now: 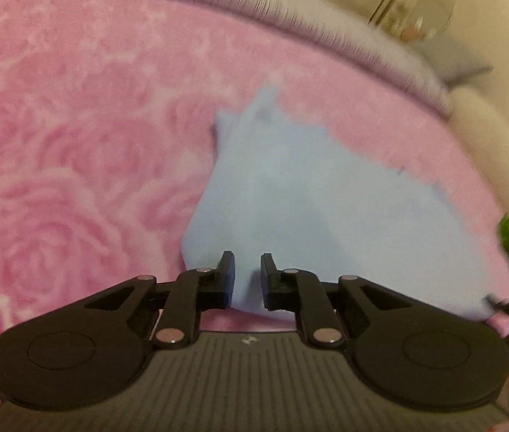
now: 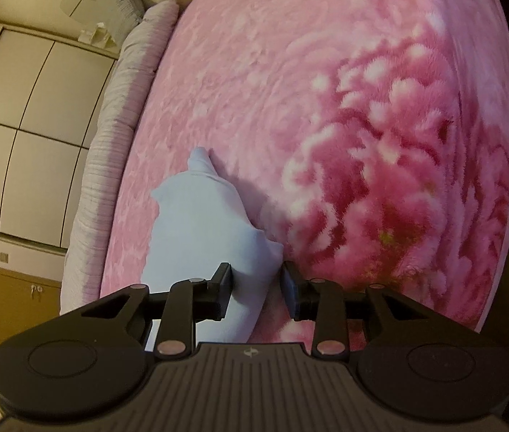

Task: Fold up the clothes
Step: 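Lift the held end with both grippers and fold it over onto the rest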

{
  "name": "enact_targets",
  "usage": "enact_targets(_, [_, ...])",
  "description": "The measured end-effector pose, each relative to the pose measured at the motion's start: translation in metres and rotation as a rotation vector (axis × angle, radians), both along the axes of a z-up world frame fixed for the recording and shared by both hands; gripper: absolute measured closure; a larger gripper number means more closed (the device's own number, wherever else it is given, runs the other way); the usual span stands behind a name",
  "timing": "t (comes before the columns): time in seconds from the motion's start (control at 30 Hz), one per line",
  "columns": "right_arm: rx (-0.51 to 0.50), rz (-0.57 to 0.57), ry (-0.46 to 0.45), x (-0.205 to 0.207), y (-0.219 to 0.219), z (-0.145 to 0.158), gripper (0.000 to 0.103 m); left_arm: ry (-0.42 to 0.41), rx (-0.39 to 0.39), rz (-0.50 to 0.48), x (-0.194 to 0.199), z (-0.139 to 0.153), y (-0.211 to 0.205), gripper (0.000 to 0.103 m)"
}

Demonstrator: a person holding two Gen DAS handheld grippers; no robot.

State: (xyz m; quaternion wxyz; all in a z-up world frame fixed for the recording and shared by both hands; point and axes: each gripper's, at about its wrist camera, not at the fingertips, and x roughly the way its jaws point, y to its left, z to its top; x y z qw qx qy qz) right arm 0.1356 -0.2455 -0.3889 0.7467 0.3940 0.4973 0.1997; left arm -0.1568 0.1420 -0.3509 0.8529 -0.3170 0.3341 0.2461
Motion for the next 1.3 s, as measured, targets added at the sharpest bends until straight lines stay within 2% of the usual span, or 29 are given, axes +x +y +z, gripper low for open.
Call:
enact_targets(0.07, [-0.014,0.004,-0.005,0.001,0.002,0.001,0.070,-0.003,-0.017,-0.004,0.001,0.000,0.005,0.093])
enact_targets(0.1, [-0.042,0.015,-0.016,0.002,0.004,0.003,0.077,-0.002,-0.027,-0.003,0.001,0.002,0.007,0.093])
enact_targets(0.17, [-0.107,0.042,-0.043,0.004,0.009,0.010,0.083,-0.012,-0.050,0.004,-0.002,0.007,0.013,0.093])
enact_targets(0.27, [-0.241,0.094,-0.149,-0.001,0.029,0.033,0.086,-0.050,-0.083,0.004,-0.011,0.016,0.019,0.093])
enact_targets(0.4, [-0.491,0.252,-0.564,-0.042,0.084,0.087,0.088,-0.101,-0.128,0.005,-0.018,0.021,0.029,0.093])
enact_targets(0.5, [-0.669,0.456,-0.970,-0.101,0.141,0.112,0.088,-0.129,-0.171,0.014,-0.024,0.019,0.033,0.093])
enact_targets(0.57, [-0.718,0.618,-1.141,-0.137,0.173,0.109,0.088,-0.141,-0.199,0.019,-0.026,0.017,0.035,0.093])
enact_targets(0.67, [-0.752,0.850,-1.265,-0.183,0.207,0.084,0.088,-0.158,-0.239,0.025,-0.030,0.014,0.036,0.093])
enact_targets(0.73, [-0.788,0.966,-1.283,-0.202,0.224,0.061,0.087,-0.166,-0.262,0.023,-0.033,0.012,0.036,0.093])
enact_targets(0.83, [-0.802,1.112,-1.214,-0.212,0.242,0.031,0.084,-0.149,-0.255,0.024,-0.034,0.012,0.035,0.093])
enact_targets(0.9, [-0.815,1.133,-1.210,-0.218,0.241,0.023,0.079,-0.150,-0.254,0.015,-0.031,0.014,0.032,0.093])
enact_targets(0.97, [-0.804,1.131,-1.202,-0.220,0.234,0.024,0.077,-0.153,-0.253,0.004,-0.028,0.015,0.029,0.093])
enact_targets(1.03, [-0.730,1.115,-1.132,-0.210,0.228,0.034,0.068,-0.156,-0.252,-0.006,-0.025,0.017,0.026,0.093])
enact_targets(1.1, [-0.646,1.078,-1.065,-0.197,0.218,0.049,0.042,-0.159,-0.250,-0.016,-0.022,0.019,0.023,0.089])
enact_targets(1.2, [-0.529,0.988,-0.968,-0.171,0.201,0.072,0.040,-0.163,-0.249,-0.032,-0.017,0.021,0.018,0.088])
enact_targets(1.3, [-0.486,0.863,-0.798,-0.135,0.180,0.081,0.041,-0.168,-0.247,-0.048,-0.012,0.024,0.014,0.084])
